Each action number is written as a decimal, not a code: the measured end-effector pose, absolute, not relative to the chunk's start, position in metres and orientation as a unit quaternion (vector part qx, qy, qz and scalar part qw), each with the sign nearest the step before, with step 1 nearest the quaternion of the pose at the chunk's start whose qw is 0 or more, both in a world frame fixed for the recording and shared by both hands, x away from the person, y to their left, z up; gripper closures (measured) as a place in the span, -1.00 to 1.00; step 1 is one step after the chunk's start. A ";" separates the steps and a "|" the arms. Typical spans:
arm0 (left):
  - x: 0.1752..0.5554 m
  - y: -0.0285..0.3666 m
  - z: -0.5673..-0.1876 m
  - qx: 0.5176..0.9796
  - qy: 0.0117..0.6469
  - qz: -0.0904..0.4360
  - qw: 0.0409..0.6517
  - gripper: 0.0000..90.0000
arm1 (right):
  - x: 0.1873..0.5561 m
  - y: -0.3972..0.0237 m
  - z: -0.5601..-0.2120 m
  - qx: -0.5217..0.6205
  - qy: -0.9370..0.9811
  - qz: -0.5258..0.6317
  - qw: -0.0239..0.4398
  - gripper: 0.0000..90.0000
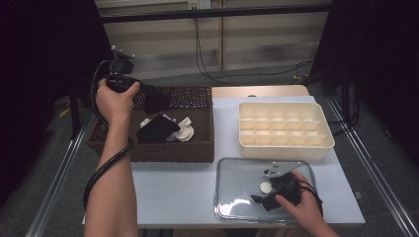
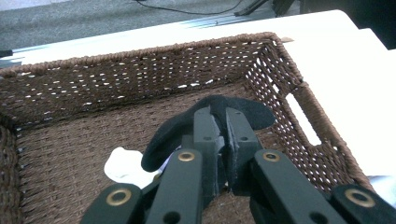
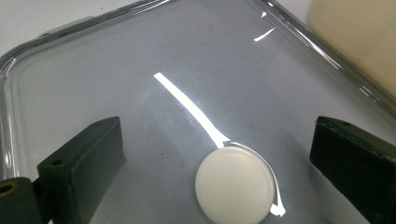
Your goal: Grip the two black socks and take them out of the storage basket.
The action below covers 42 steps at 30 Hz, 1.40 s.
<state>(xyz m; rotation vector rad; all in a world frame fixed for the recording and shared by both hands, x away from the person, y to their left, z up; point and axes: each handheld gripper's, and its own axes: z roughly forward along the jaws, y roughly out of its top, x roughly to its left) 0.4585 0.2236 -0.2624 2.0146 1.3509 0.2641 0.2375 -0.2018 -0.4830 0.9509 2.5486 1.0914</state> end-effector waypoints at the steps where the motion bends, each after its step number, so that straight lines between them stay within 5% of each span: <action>1: 0.457 0.225 -0.260 0.778 0.517 0.098 0.342 0.89 | 0.238 -0.202 -0.483 0.323 0.865 0.370 0.105 -0.95; 42: 0.395 0.244 -0.233 0.791 0.495 0.048 0.358 0.89 | 0.237 -0.201 -0.483 0.324 0.863 0.371 0.108 -0.95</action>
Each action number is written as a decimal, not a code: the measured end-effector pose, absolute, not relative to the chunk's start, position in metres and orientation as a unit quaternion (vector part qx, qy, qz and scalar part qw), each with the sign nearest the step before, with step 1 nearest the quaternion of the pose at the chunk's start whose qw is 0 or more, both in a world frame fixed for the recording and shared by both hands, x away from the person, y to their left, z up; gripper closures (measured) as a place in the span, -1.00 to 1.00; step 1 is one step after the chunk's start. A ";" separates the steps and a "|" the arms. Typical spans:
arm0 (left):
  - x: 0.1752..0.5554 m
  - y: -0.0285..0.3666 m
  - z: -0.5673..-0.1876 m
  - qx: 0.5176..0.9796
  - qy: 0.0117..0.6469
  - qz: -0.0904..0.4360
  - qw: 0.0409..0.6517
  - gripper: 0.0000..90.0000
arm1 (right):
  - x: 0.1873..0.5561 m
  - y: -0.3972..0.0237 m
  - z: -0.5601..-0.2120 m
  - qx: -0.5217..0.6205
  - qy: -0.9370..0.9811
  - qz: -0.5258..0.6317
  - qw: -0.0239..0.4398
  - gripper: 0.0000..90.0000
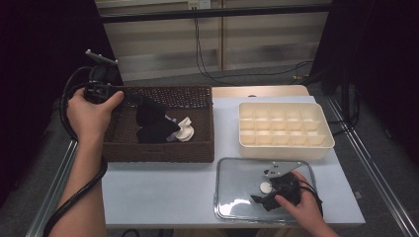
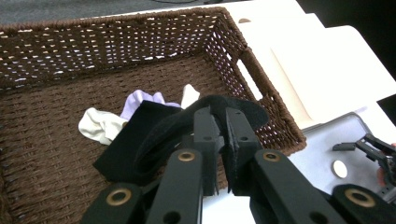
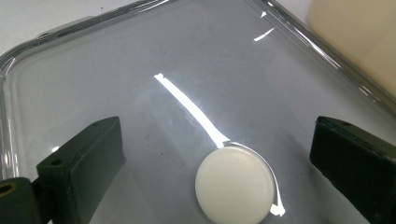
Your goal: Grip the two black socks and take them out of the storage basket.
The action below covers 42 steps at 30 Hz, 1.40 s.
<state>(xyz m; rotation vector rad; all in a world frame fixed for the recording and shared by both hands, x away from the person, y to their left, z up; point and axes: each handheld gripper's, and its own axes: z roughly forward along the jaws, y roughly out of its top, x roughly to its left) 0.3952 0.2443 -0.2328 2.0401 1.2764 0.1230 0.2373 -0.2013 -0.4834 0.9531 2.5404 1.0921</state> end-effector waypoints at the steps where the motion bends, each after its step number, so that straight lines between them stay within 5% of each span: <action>1: 0.393 0.243 -0.233 0.788 0.497 0.050 0.361 0.89 | 0.237 -0.201 -0.483 0.324 0.863 0.371 0.108 -0.95; 42: 0.345 0.244 -0.230 0.806 0.461 0.033 0.370 0.88 | 0.237 -0.201 -0.484 0.323 0.863 0.372 0.108 -0.95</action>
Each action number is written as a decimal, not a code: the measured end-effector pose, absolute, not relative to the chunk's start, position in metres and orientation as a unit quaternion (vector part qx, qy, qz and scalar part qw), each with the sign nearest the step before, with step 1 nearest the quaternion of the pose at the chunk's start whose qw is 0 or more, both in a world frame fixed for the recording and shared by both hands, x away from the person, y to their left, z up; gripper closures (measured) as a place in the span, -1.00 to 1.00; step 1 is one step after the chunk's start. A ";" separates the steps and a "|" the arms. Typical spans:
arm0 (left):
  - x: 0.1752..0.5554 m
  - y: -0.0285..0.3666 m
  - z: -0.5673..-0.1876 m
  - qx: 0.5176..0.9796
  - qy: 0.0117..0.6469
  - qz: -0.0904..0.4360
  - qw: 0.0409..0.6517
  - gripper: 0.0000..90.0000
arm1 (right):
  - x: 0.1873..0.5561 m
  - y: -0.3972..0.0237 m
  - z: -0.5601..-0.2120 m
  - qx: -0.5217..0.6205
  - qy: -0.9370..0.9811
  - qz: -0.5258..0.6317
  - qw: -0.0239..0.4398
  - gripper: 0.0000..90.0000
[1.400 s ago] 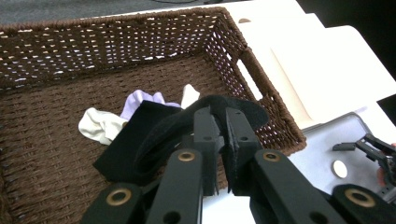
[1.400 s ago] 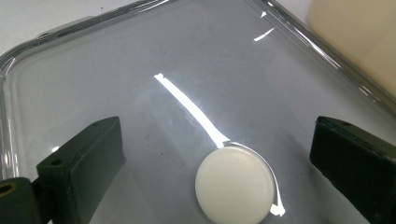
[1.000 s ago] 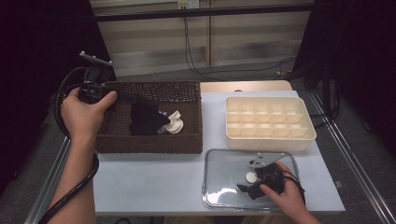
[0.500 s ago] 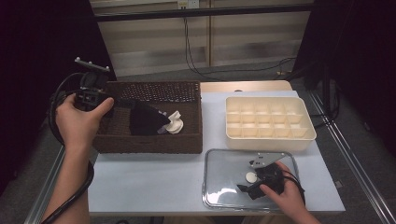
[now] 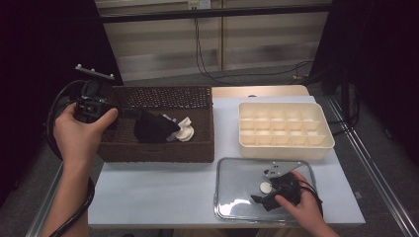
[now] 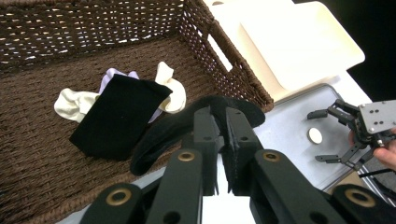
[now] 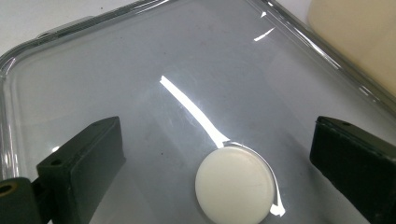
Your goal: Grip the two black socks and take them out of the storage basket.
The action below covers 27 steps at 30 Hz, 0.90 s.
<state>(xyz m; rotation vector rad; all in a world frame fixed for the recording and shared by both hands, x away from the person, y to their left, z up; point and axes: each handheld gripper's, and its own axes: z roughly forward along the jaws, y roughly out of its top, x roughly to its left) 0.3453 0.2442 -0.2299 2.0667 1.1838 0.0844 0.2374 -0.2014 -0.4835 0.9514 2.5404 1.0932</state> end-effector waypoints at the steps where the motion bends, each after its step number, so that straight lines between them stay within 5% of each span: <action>1: 0.345 0.244 -0.230 0.807 0.460 0.033 0.369 0.88 | 0.237 -0.201 -0.483 0.324 0.863 0.371 0.108 -0.95; 27: 0.319 0.237 -0.240 0.813 0.437 0.013 0.384 0.88 | 0.237 -0.201 -0.484 0.324 0.863 0.372 0.108 -0.95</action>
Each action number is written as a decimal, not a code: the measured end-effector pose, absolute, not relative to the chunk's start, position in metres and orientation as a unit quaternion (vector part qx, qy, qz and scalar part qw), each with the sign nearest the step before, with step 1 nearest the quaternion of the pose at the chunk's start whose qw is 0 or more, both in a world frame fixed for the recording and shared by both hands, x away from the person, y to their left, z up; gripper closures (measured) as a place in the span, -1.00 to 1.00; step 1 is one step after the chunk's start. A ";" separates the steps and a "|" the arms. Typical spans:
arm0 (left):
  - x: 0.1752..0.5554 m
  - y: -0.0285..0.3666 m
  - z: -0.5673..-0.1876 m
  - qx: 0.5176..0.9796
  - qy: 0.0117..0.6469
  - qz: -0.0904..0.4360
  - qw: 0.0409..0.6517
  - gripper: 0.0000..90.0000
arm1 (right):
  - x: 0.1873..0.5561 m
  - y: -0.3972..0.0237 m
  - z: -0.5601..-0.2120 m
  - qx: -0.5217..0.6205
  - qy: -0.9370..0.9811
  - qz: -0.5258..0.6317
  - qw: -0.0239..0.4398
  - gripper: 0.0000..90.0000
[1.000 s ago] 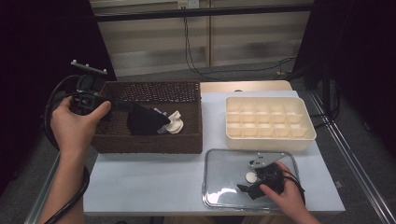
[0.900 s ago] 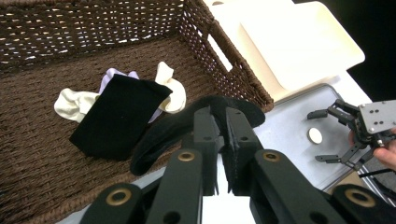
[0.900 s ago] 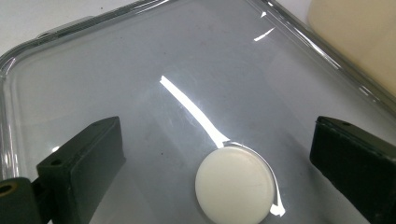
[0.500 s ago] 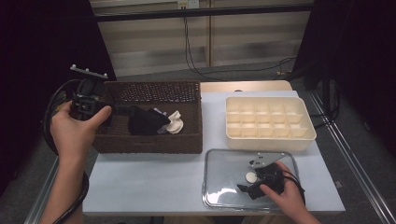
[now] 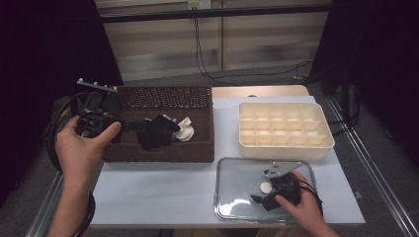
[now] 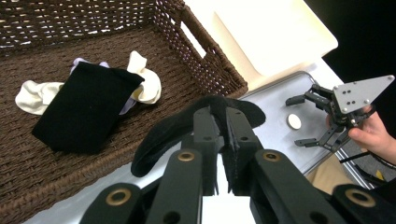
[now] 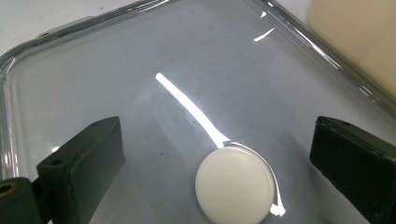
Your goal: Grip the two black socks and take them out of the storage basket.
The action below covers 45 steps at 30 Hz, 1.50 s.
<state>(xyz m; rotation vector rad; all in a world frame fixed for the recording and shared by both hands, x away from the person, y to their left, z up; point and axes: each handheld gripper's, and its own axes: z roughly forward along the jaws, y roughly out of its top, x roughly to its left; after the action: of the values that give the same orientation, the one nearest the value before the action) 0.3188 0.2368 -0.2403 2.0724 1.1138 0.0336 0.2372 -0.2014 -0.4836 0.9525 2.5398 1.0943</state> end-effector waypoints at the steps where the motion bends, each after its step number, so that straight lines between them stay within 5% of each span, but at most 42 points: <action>1: 0.318 0.236 -0.241 0.814 0.435 0.011 0.384 0.88 | 0.237 -0.201 -0.484 0.323 0.863 0.372 0.108 -0.95; 14: 0.310 0.221 -0.258 0.825 0.418 -0.011 0.380 0.84 | 0.237 -0.202 -0.484 0.323 0.863 0.372 0.108 -0.95; 18: 0.316 0.220 -0.262 0.820 0.419 0.017 0.391 0.11 | 0.237 -0.202 -0.484 0.323 0.863 0.372 0.108 -0.95; 22: 0.329 0.223 -0.268 0.819 0.424 0.039 0.384 -0.06 | 0.237 -0.201 -0.484 0.324 0.863 0.372 0.107 -0.95; 45: 0.392 0.234 -0.332 0.793 0.478 0.065 0.372 -0.08 | 0.237 -0.202 -0.484 0.321 0.865 0.371 0.106 -0.95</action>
<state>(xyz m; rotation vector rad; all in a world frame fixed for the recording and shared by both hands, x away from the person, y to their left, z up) 0.3923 0.2340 -0.3319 2.0323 1.2241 0.1676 0.2373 -0.2018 -0.4836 0.9459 2.5479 1.0914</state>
